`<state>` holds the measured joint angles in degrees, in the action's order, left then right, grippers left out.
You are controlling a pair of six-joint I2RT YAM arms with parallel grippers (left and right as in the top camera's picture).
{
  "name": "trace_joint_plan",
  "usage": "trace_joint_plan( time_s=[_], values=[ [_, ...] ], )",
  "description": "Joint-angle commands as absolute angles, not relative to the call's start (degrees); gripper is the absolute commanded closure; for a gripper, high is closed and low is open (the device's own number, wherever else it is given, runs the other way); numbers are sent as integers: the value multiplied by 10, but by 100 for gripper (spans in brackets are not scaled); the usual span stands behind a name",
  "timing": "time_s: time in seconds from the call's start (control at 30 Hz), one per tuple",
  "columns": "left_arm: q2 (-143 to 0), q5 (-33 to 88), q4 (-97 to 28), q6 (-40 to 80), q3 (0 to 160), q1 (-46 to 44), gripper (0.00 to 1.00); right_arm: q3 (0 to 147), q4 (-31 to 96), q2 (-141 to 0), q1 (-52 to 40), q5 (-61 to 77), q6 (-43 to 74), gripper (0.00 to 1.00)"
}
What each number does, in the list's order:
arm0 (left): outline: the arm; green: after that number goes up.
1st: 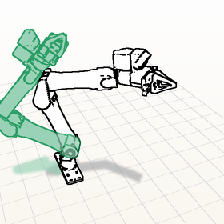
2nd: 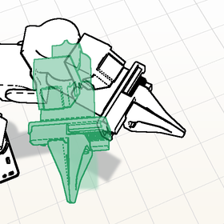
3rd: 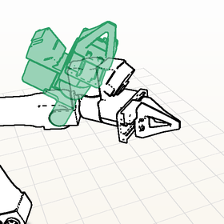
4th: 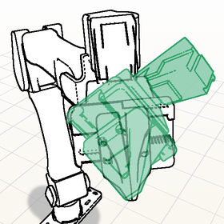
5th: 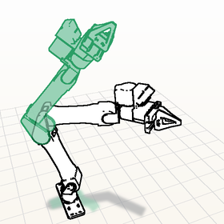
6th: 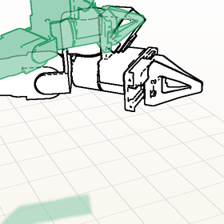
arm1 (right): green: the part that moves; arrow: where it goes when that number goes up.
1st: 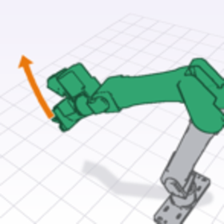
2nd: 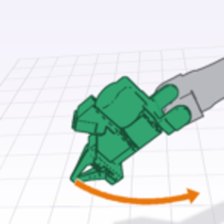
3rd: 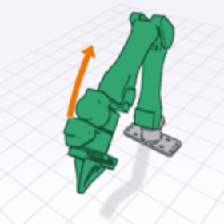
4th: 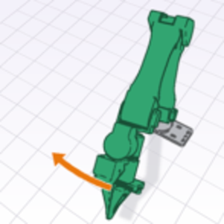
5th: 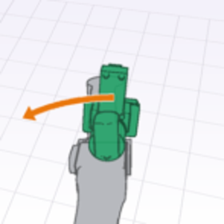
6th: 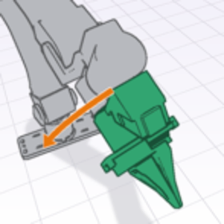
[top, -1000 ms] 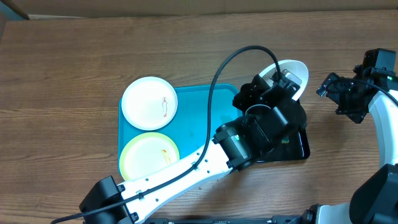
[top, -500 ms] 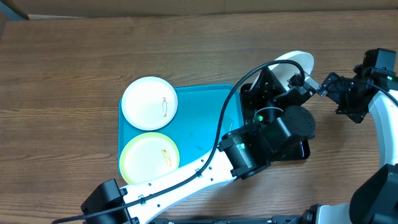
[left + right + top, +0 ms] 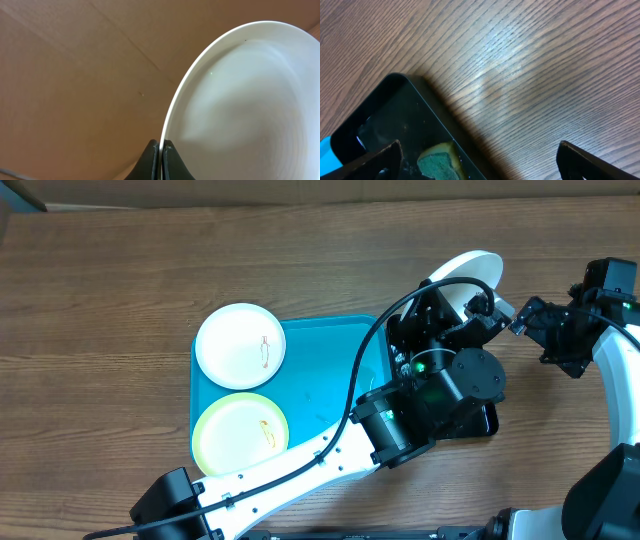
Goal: Clean dirty plates on tray and stack at the side
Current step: 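Lift the white plate with the left gripper and raise it up, then carry the white plate left and set it on the table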
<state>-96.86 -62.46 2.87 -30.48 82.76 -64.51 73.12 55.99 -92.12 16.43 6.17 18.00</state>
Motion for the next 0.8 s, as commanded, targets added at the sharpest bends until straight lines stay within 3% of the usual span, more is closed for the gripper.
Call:
trace_joint_plan(
  time_s=[0.0,0.23,0.37,0.5,0.53,0.77],
  values=[
    [-963,-637,35,-306,842,-646,96,743,556,-912,165,65,182,0],
    [-963,-647,-17,-165,842,-639,96,743,556,-912,165,65,182,0],
    [-963,-536,-154,0,842,-609,96,743,556,-912,165,65,182,0],
    [-962,-380,-256,149,842,-534,96,743,557,-912,165,65,182,0],
    [-962,-273,-276,186,842,-480,96,743,557,-912,165,65,182,0],
    [-961,149,-316,261,850,-232,96,743,557,-912,165,65,182,0]
  ],
)
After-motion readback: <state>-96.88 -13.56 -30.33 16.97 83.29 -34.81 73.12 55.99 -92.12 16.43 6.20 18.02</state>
